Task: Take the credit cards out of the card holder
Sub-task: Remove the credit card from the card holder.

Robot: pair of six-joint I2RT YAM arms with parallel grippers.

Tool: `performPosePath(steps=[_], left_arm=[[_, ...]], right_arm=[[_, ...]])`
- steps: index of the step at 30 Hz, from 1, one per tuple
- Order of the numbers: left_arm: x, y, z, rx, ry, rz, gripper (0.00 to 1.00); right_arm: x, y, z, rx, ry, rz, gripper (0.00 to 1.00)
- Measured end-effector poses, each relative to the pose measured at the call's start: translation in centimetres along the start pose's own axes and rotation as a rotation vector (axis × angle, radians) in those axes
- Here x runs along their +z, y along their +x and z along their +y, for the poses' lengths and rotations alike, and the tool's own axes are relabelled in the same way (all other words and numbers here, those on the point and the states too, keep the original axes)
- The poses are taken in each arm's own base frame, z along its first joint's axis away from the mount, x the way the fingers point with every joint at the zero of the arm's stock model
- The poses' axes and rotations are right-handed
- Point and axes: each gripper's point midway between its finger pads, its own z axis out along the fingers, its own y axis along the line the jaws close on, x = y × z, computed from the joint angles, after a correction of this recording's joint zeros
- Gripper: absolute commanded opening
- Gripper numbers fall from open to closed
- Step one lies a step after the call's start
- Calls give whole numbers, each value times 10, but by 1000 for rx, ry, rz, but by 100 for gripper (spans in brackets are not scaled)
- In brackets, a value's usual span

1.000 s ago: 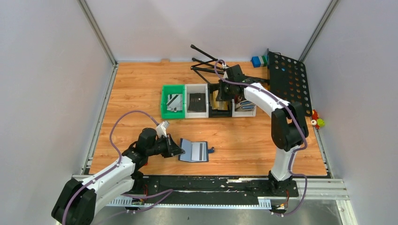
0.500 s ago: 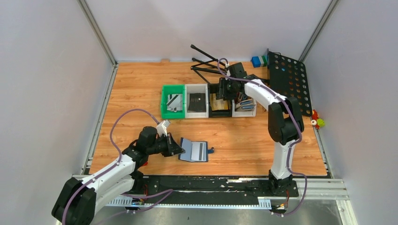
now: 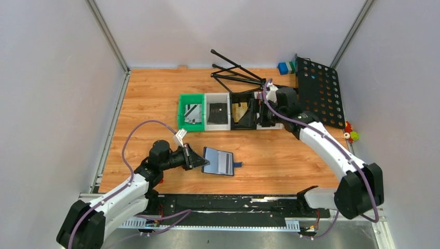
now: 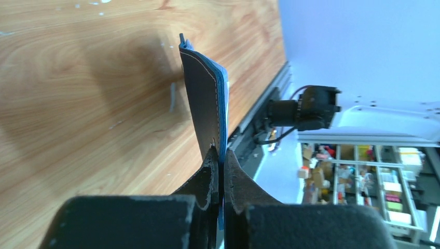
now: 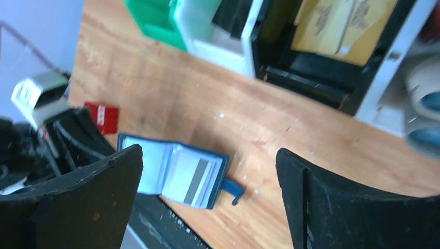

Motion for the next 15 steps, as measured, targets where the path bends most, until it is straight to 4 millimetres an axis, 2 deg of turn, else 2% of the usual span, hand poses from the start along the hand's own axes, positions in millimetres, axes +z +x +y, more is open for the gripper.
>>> performPosePath(steps=[3,9,12,15], left_arm=[[-1,-3,-14,-32,73,-21,0],[-7,-12,-44,-86,211,-70,0],[-13,-19,-60,-90,284,-100,0],[-18,-23,-75,-92,344,-114,0]], right_arm=[[-13,26,10,18,-83,18,100],[-27,87,14,142,-187,83,100],[-36,105,20,186,-250,84,100],[-42,114,30,210,-331,83,100]])
